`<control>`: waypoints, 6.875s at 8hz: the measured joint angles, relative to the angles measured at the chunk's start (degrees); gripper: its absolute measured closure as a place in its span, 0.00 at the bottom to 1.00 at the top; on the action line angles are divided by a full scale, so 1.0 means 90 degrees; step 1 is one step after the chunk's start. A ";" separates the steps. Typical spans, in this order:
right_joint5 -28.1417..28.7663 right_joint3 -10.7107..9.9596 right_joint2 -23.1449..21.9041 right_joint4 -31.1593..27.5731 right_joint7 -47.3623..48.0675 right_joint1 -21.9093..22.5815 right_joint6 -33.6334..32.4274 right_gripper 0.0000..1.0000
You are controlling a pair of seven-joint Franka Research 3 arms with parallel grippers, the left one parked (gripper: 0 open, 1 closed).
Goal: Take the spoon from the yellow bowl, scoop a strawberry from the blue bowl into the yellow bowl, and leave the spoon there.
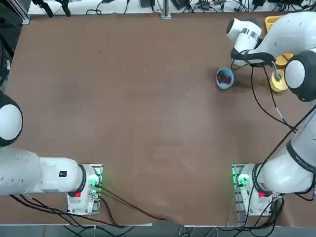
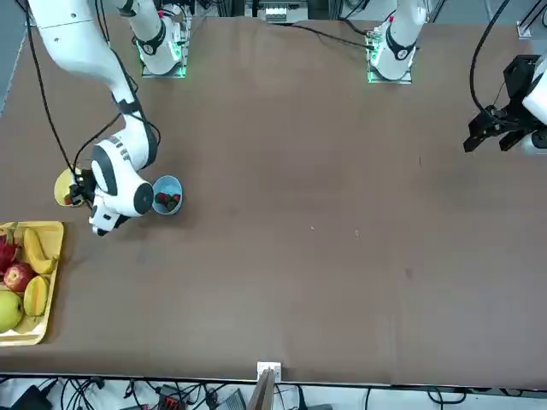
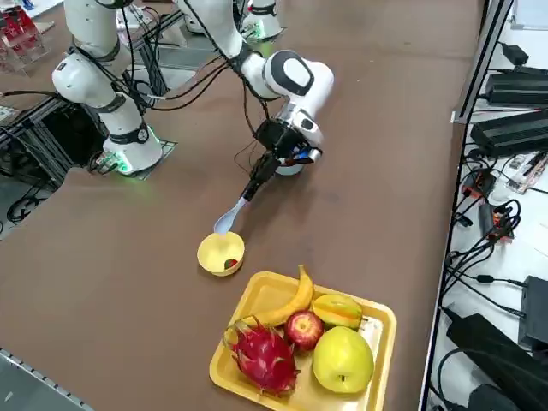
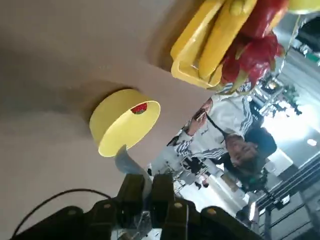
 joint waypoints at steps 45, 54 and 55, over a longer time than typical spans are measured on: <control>0.5431 -0.0081 -0.2192 0.2546 -0.1352 -0.0849 -0.0435 0.00; 0.6334 -0.0890 -0.3307 0.2212 -0.1319 0.0050 -0.0506 0.00; 0.6352 -0.1093 -0.3442 0.2048 -0.1319 0.0187 -0.0497 0.00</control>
